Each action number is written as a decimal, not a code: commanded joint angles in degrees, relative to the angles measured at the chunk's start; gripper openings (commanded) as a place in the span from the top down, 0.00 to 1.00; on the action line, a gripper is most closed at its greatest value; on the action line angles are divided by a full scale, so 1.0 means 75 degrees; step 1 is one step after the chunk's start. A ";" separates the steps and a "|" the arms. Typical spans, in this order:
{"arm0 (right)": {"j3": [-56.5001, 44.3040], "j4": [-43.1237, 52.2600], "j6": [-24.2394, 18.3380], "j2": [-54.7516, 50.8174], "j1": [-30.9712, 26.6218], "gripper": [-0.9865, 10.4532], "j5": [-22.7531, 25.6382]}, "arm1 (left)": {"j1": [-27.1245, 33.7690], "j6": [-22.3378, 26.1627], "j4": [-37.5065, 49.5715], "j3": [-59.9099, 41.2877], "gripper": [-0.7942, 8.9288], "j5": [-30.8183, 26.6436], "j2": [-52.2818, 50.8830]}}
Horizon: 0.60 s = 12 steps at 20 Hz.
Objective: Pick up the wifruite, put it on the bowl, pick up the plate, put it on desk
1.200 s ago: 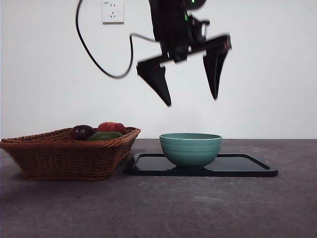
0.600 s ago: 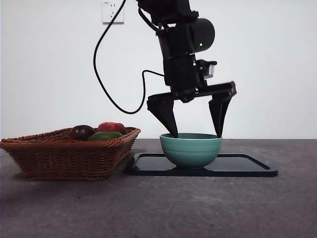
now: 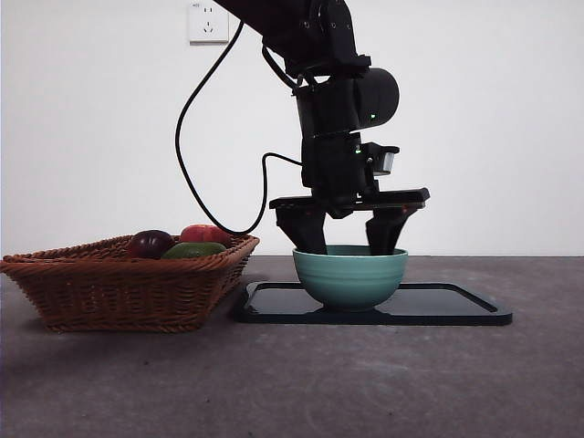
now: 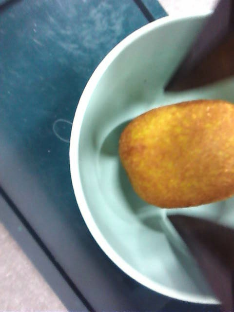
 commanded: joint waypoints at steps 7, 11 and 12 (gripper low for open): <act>0.0087 -0.0554 0.0111 -0.0003 0.0038 0.38 -0.0006 | -0.0052 0.0213 -0.0542 0.1093 0.67 -0.0020 0.0245; 0.0087 -0.0554 0.0140 -0.0003 0.0038 0.38 -0.0009 | -0.0058 0.0184 -0.1635 0.2620 0.67 -0.0020 0.0245; 0.0087 -0.0554 0.0152 -0.0003 0.0041 0.38 -0.0012 | -0.0058 0.0187 -0.1967 0.3040 0.67 -0.0023 0.0245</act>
